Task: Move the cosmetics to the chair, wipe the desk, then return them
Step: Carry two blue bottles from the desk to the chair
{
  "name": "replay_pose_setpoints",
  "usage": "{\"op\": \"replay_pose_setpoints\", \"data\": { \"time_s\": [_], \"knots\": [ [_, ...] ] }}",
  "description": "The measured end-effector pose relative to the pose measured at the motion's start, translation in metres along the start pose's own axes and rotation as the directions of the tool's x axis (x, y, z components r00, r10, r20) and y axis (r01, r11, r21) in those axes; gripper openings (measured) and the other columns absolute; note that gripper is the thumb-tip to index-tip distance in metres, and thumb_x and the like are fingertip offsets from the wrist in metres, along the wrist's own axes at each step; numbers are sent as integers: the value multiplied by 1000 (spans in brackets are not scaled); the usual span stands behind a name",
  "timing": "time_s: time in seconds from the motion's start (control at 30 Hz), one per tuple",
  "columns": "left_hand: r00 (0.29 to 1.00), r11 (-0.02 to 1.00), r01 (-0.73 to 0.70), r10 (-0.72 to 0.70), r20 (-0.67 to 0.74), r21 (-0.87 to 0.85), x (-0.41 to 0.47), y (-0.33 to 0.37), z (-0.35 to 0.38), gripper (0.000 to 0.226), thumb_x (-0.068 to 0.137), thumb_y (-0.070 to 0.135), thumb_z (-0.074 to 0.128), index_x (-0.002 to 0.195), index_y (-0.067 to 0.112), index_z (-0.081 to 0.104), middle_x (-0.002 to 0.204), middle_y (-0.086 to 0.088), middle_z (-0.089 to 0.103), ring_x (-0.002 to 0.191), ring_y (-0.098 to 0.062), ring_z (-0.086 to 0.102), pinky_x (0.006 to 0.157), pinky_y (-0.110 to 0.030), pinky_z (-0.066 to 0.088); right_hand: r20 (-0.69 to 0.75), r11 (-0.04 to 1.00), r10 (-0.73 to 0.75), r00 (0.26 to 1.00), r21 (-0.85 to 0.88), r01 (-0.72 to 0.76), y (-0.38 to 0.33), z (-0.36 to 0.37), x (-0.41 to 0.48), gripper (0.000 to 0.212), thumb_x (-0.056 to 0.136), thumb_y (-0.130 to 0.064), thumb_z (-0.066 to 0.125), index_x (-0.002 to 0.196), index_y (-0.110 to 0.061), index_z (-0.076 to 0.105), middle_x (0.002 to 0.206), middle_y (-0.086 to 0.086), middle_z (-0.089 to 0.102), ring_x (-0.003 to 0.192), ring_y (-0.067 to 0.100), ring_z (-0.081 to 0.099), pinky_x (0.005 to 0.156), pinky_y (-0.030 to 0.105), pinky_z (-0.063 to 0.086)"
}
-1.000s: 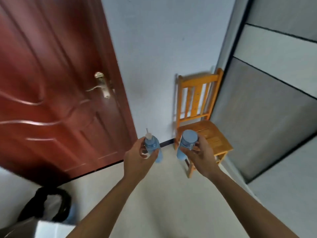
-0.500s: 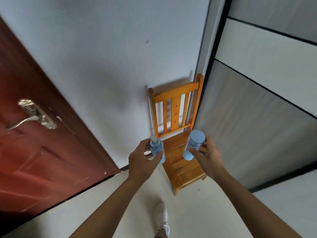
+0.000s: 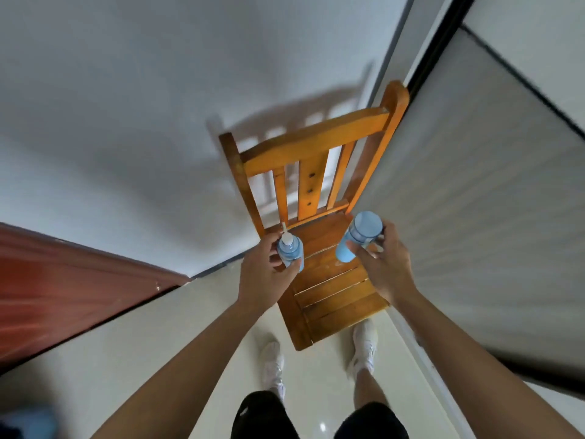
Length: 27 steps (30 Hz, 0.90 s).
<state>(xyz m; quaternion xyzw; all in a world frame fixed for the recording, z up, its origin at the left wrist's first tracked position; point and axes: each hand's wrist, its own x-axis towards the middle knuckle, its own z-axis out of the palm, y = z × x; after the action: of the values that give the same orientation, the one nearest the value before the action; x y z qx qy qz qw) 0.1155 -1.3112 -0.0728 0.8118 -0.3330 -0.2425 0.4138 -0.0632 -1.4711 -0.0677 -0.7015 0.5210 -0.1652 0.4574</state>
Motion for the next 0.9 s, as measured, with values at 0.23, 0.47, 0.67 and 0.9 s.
{"op": "replay_pose_setpoints", "data": {
  "time_s": [0.23, 0.47, 0.67, 0.9],
  "knots": [
    [978, 988, 153, -154, -139, -19, 46, -68, 93, 49, 79, 34, 82, 114, 37, 48, 101, 42, 55, 92, 19, 60, 73, -2, 48, 106, 998, -62, 992, -18, 65, 88, 56, 99, 66, 82, -38, 81, 118, -68, 34, 116, -35, 53, 103, -14, 58, 72, -2, 44],
    [959, 978, 208, -204, -195, 4, 74, -133, 149, 48, 83, 35, 78, 118, 43, 46, 109, 39, 57, 99, 19, 58, 78, -1, 47, 252, 982, -133, 959, -98, 162, 156, 123, 147, 66, 84, -44, 78, 140, -34, 44, 135, -15, 58, 118, -4, 50, 94, 8, 42],
    [962, 971, 233, -222, -160, 55, 87, -166, 164, 50, 84, 34, 78, 125, 29, 49, 122, 14, 67, 109, -8, 66, 90, -26, 57, 398, 970, -139, 907, -130, 206, 177, 158, 156, 69, 86, -41, 76, 142, -34, 37, 140, -7, 58, 129, 12, 54, 98, 18, 47],
    [963, 963, 251, -238, -124, 99, 89, -179, 166, 55, 87, 34, 75, 133, 28, 45, 127, 9, 66, 113, -15, 65, 93, -37, 57, 454, 944, -178, 873, -172, 282, 175, 172, 156, 70, 90, -38, 73, 147, -32, 32, 146, -3, 55, 134, 19, 53, 105, 41, 52]
  ]
}}
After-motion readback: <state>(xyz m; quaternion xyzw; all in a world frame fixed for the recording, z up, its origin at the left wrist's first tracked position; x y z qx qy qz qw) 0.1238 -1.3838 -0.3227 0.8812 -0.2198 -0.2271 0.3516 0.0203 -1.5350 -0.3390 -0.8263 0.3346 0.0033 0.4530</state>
